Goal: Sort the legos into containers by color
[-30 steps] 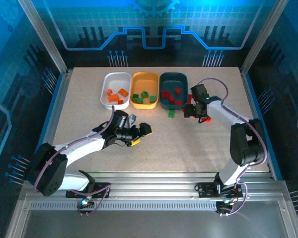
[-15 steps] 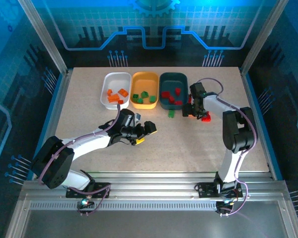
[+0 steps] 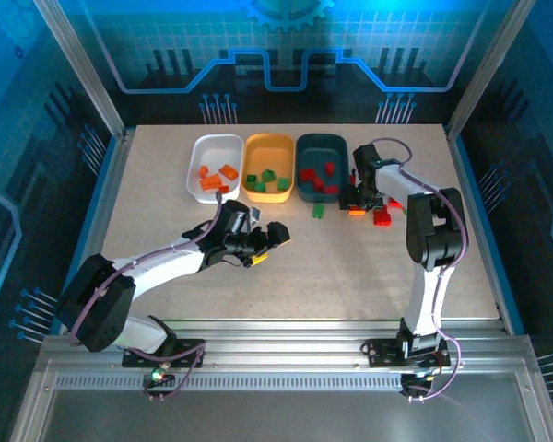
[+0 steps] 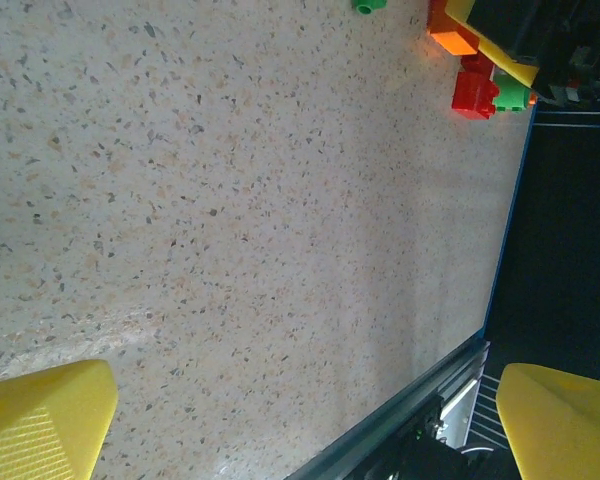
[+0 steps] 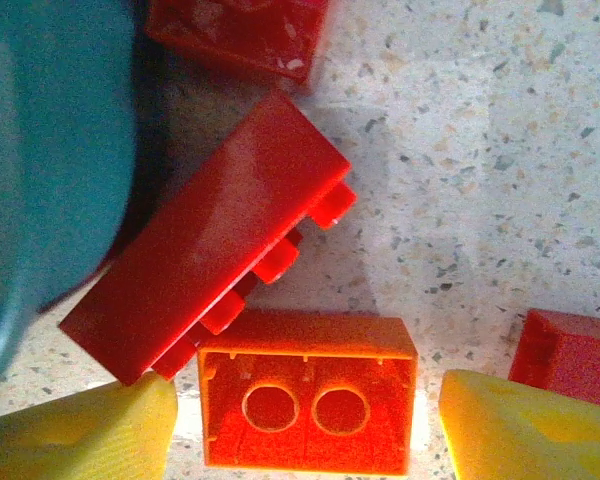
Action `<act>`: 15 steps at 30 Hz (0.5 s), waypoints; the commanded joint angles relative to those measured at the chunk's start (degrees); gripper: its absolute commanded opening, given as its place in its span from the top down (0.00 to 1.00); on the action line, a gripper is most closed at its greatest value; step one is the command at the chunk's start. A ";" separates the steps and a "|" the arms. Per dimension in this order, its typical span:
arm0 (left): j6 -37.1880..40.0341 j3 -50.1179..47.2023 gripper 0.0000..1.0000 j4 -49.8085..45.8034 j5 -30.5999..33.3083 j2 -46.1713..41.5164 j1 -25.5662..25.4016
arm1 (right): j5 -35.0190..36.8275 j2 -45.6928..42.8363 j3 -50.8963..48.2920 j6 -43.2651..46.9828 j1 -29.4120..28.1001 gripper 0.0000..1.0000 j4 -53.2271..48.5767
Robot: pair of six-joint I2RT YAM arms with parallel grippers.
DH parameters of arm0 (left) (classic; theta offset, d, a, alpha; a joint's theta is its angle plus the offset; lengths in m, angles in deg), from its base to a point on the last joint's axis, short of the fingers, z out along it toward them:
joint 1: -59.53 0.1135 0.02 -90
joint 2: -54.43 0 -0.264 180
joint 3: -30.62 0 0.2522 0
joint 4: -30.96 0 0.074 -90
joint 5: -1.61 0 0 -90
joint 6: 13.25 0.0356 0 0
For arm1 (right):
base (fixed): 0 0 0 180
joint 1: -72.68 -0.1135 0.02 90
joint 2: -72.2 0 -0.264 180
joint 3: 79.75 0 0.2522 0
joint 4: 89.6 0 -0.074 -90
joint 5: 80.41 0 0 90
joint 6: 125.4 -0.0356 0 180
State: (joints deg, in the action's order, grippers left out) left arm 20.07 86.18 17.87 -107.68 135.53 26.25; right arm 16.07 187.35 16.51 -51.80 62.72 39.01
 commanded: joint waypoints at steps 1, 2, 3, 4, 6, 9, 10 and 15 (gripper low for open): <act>0.15 -0.82 0.01 -1.23 1.16 -2.47 -0.31 | -1.34 1.13 0.32 0.90 1.39 0.30 -2.37; 0.18 -0.95 0.01 -1.25 1.27 -2.69 -0.37 | -1.24 0.92 -0.06 0.93 1.51 0.31 -2.26; 0.26 -1.02 0.01 -1.42 1.36 -2.79 -0.32 | -1.36 0.70 -0.64 1.02 1.61 0.31 -1.90; 0.25 -1.09 0.01 -1.41 1.28 -2.79 -0.35 | -1.64 0.45 -1.21 1.04 1.75 0.32 -1.62; 0.10 -0.93 0.01 -1.38 1.16 -2.73 -0.34 | -2.06 0.12 -2.18 1.02 2.18 0.35 -0.94; 0.05 -0.83 0.01 -1.28 1.10 -2.68 -0.38 | -4.29 -0.90 -3.75 0.29 3.44 0.39 0.53; 0.06 -0.72 0.01 -1.19 1.10 -2.70 -0.35 | -5.60 -1.07 -4.10 0.07 3.94 0.40 1.00; 0.13 -0.95 0.01 -1.11 1.10 -3.12 -0.38 | -5.97 -1.36 -4.59 -0.16 4.42 0.47 1.36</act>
State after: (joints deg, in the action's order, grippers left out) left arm 20.07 85.83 17.50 -107.42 133.90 26.25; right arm 11.81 186.96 13.42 -51.54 66.22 40.43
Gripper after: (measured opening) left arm 0.990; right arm 0.537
